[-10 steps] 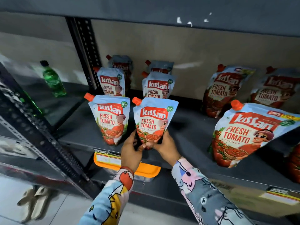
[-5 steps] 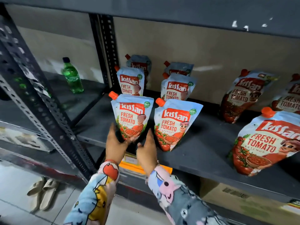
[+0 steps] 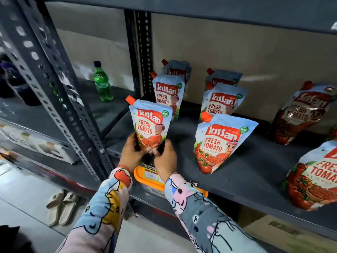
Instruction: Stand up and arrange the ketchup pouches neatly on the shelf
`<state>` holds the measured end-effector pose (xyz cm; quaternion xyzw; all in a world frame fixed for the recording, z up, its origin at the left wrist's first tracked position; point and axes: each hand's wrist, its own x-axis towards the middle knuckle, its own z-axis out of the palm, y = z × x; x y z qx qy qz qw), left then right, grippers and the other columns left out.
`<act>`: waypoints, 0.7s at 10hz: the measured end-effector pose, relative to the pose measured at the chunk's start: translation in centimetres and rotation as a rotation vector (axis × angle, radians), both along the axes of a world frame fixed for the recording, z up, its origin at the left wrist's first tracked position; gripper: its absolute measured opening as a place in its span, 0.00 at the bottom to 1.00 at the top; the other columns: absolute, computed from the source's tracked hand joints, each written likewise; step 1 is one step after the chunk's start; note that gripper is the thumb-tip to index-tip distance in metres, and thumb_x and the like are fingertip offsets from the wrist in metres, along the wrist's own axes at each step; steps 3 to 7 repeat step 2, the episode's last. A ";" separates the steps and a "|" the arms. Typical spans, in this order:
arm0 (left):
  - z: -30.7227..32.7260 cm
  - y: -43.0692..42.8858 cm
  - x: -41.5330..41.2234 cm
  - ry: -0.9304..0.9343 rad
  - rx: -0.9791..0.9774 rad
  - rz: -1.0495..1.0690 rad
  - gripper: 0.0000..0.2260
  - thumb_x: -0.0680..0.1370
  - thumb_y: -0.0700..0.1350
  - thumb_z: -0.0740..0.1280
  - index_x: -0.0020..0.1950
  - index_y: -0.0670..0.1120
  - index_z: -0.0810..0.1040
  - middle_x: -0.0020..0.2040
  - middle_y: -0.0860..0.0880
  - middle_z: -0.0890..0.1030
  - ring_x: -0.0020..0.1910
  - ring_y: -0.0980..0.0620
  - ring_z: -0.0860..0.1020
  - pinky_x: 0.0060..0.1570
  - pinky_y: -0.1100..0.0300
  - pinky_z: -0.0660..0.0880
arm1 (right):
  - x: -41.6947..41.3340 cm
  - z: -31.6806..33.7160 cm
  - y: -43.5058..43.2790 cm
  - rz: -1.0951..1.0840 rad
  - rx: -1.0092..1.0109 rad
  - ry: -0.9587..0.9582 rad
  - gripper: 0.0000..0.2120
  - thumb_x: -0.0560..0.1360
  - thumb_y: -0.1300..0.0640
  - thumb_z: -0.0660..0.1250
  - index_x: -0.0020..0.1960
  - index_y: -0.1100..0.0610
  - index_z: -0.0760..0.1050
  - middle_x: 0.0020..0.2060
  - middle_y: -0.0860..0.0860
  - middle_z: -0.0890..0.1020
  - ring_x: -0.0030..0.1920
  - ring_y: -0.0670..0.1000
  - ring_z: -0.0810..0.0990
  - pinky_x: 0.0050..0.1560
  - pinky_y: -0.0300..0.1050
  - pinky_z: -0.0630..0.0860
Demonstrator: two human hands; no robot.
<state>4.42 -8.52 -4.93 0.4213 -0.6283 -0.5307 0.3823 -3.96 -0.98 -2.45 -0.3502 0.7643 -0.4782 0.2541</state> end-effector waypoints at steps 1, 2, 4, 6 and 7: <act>-0.2 -0.5 0.3 -0.019 -0.010 -0.005 0.30 0.68 0.33 0.71 0.67 0.41 0.63 0.61 0.40 0.75 0.56 0.47 0.74 0.56 0.53 0.71 | 0.0 -0.1 -0.2 0.000 -0.002 0.003 0.15 0.73 0.66 0.62 0.59 0.60 0.67 0.59 0.60 0.76 0.60 0.61 0.74 0.54 0.48 0.71; 0.4 0.3 0.2 -0.019 -0.004 -0.007 0.32 0.68 0.33 0.70 0.69 0.40 0.60 0.65 0.39 0.72 0.60 0.46 0.73 0.58 0.54 0.70 | 0.0 0.3 0.1 0.022 0.004 -0.012 0.18 0.73 0.66 0.62 0.62 0.59 0.66 0.62 0.59 0.75 0.62 0.60 0.72 0.57 0.48 0.70; 0.4 0.3 0.2 -0.019 -0.004 -0.007 0.32 0.68 0.33 0.70 0.69 0.40 0.60 0.65 0.39 0.72 0.60 0.46 0.73 0.58 0.54 0.70 | 0.0 0.3 0.1 0.022 0.004 -0.012 0.18 0.73 0.66 0.62 0.62 0.59 0.66 0.62 0.59 0.75 0.62 0.60 0.72 0.57 0.48 0.70; 0.4 0.3 0.2 -0.019 -0.004 -0.007 0.32 0.68 0.33 0.70 0.69 0.40 0.60 0.65 0.39 0.72 0.60 0.46 0.73 0.58 0.54 0.70 | 0.0 0.3 0.1 0.022 0.004 -0.012 0.18 0.73 0.66 0.62 0.62 0.59 0.66 0.62 0.59 0.75 0.62 0.60 0.72 0.57 0.48 0.70; 0.4 0.3 0.2 -0.019 -0.004 -0.007 0.32 0.68 0.33 0.70 0.69 0.40 0.60 0.65 0.39 0.72 0.60 0.46 0.73 0.58 0.54 0.70 | 0.0 0.3 0.1 0.022 0.004 -0.012 0.18 0.73 0.66 0.62 0.62 0.59 0.66 0.62 0.59 0.75 0.62 0.60 0.72 0.57 0.48 0.70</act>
